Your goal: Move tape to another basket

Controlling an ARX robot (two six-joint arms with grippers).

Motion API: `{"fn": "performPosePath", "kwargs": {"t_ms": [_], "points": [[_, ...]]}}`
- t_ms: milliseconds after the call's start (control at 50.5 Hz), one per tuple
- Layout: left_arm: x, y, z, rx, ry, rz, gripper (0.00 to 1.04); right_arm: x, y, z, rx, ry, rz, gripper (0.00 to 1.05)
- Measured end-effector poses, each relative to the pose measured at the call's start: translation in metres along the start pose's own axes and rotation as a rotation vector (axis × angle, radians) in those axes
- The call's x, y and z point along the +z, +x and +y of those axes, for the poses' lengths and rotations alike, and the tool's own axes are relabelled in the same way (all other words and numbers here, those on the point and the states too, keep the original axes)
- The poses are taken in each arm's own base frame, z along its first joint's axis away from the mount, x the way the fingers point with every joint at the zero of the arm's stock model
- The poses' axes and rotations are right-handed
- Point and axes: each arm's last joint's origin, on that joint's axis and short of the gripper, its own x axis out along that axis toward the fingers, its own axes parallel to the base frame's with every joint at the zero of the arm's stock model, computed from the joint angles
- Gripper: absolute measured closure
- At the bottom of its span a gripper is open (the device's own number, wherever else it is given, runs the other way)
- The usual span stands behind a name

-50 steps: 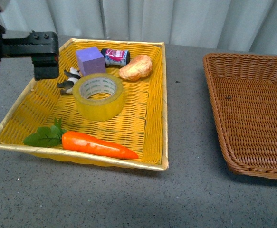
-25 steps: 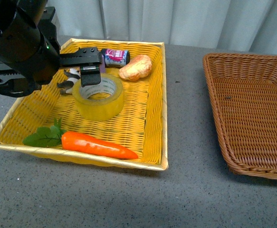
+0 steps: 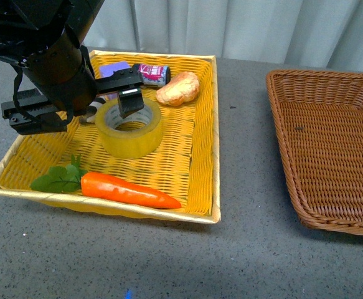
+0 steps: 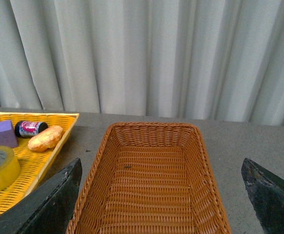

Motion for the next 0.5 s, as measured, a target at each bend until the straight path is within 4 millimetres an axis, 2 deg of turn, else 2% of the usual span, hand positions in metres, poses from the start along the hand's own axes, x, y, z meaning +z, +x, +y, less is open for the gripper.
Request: {"fn": "performPosePath", "kwargs": {"t_ms": [357, 495], "points": [[0.004, 0.012, -0.008, 0.023, -0.017, 0.05, 0.07, 0.0, 0.0, 0.0, 0.0, 0.0, 0.0, 0.09], [0.005, 0.019, -0.009, 0.038, -0.029, 0.063, 0.33, 0.0, 0.0, 0.0, 0.0, 0.0, 0.0, 0.09]]}}
